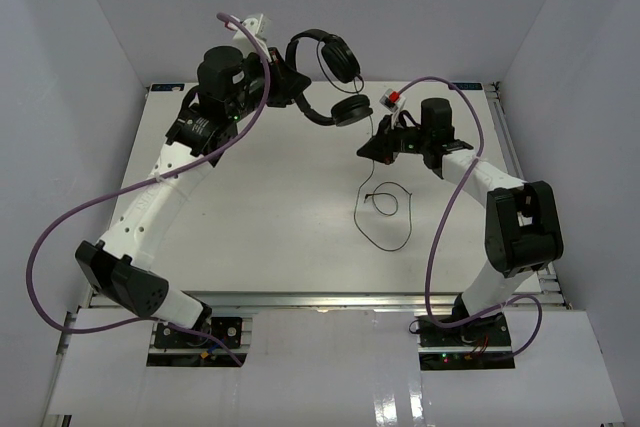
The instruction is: Wrap the headphones
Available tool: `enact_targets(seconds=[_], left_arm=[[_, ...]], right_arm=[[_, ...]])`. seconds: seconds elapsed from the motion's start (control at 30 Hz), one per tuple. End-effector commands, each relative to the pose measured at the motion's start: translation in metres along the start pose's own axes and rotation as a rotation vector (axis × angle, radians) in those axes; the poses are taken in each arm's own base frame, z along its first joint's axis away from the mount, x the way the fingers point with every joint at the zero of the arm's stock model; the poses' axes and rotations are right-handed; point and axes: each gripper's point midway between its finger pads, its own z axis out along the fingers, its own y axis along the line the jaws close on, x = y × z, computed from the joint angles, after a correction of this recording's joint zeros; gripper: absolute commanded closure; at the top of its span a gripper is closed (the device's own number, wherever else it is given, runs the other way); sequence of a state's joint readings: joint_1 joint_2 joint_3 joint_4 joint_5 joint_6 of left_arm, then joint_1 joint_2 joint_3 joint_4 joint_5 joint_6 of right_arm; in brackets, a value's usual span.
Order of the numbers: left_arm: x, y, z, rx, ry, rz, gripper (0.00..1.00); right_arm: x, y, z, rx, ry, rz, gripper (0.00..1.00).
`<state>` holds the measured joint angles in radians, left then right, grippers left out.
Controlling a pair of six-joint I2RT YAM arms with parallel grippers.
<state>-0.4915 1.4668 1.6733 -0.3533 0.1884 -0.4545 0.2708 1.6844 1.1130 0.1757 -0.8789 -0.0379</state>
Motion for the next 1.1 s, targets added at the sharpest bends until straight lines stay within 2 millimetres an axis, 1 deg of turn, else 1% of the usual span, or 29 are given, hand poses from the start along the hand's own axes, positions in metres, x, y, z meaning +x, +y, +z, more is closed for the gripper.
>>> enact_targets(seconds=[0.0,0.03,0.17,0.27,0.33,0.43,0.5,0.63,0.8,0.9,1.0,1.07], left_arm=[[-0.022,-0.01,-0.009,0.005,-0.063,-0.03,1.0],[-0.027,-0.011,-0.009,0.005,-0.074,-0.031,1.0],[-0.035,-0.014,-0.006,0.002,-0.093,-0.063,1.0],[-0.036,-0.015,0.002,0.008,-0.094,-0.103,1.0],[-0.038,-0.017,0.006,0.016,-0.092,-0.133,1.0],[-0.039,-0.02,0.012,0.031,-0.084,-0.16,1.0],[-0.044,-0.023,0.011,0.038,-0.095,-0.168,1.0],[-0.058,-0.025,0.005,0.034,-0.13,-0.157,1.0],[-0.062,-0.018,0.004,0.005,-0.137,-0.149,1.0],[-0.062,-0.014,0.003,-0.007,-0.141,-0.147,1.0],[-0.066,-0.009,0.004,-0.027,-0.156,-0.132,1.0],[-0.066,-0.005,0.005,-0.043,-0.158,-0.12,1.0]], right_arm=[[-0.011,0.004,-0.003,-0.012,-0.027,0.01,0.92],[-0.006,0.004,-0.002,-0.019,-0.021,0.019,0.92],[-0.009,0.014,0.0,-0.07,-0.028,0.002,0.92],[-0.015,0.03,0.001,-0.151,-0.039,-0.024,0.92],[-0.019,0.045,0.001,-0.226,-0.051,-0.041,0.92],[-0.017,0.058,0.006,-0.28,-0.045,-0.052,0.91],[-0.013,0.062,0.011,-0.276,-0.028,-0.054,0.91],[0.008,0.053,0.02,-0.234,0.024,-0.035,0.92],[0.016,0.048,0.02,-0.204,0.041,-0.027,0.92],[0.024,0.044,0.019,-0.183,0.075,-0.023,0.92],[0.03,0.049,0.016,-0.205,0.082,-0.026,0.92],[0.026,0.057,0.014,-0.226,0.064,-0.048,0.92]])
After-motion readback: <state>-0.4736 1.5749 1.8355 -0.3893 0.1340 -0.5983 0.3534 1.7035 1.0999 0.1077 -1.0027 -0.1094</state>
